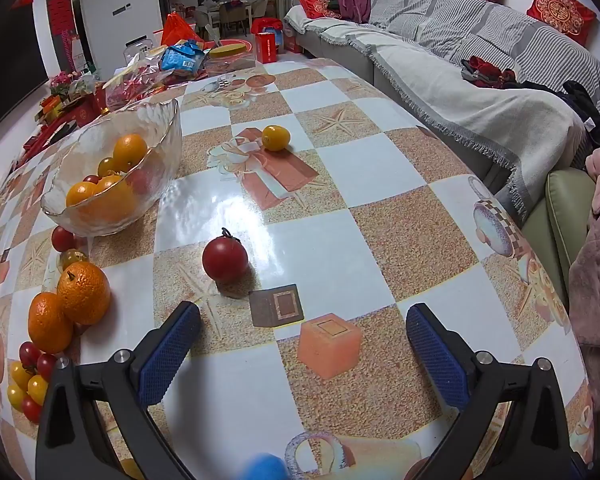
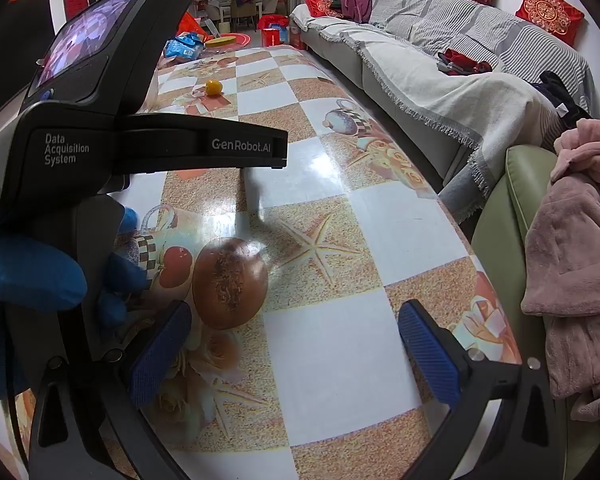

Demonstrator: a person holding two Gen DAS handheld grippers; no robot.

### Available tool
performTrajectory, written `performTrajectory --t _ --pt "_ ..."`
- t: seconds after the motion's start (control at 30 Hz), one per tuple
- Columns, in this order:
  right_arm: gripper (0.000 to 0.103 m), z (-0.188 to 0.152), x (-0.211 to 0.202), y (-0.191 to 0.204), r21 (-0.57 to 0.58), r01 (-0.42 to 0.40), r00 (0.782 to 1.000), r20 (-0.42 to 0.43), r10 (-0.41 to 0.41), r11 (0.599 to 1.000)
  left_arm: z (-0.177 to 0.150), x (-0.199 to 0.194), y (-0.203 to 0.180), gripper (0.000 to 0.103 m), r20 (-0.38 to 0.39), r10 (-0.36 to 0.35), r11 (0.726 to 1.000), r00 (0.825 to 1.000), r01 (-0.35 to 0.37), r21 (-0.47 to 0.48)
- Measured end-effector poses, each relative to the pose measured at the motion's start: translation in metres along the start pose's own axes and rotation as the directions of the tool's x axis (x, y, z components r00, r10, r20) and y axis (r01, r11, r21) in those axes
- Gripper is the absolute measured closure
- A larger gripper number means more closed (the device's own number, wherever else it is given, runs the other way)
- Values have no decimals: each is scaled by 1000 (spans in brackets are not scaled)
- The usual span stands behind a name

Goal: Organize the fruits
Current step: 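Move both tools over the loose fruit pile beside the glass bowl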

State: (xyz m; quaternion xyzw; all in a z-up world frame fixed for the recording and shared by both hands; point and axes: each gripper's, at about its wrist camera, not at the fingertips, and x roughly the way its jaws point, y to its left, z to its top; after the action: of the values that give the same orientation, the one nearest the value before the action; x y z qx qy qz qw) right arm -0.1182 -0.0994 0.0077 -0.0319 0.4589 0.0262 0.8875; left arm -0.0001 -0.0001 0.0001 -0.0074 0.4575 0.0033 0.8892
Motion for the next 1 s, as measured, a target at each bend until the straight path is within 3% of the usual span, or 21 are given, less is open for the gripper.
performTrajectory --t 0.13,0.33,0.47,0.53,0.63,0.73,1.0 --pt "0 6 2 -2 -21 -19 997 -74 18 1000 3 -4 3 0 -63 -5 1000 998 5 7" --pt "0 11 0 -14 -41 -33 977 -210 23 999 21 -52 22 0 -9 34 999 999 -34 4" --pt "0 16 -13 -20 -9 -26 960 -280 23 1000 20 -100 63 0 -6 3 998 1000 -3 -64" --pt "0 22 -19 -21 3 -28 954 -299 28 1000 13 -119 87 0 -50 -19 993 999 13 -118" --pt "0 30 -40 -9 -8 -47 950 -308 42 999 -4 -146 114 0 -105 33 991 994 -46 -124" --pt "0 43 -55 4 -4 -88 942 -325 82 996 -23 -163 131 0 -147 113 987 983 -128 -98" --pt "0 70 -77 46 -43 -130 919 -381 104 991 -63 -176 174 0 -339 135 976 931 -184 -116"
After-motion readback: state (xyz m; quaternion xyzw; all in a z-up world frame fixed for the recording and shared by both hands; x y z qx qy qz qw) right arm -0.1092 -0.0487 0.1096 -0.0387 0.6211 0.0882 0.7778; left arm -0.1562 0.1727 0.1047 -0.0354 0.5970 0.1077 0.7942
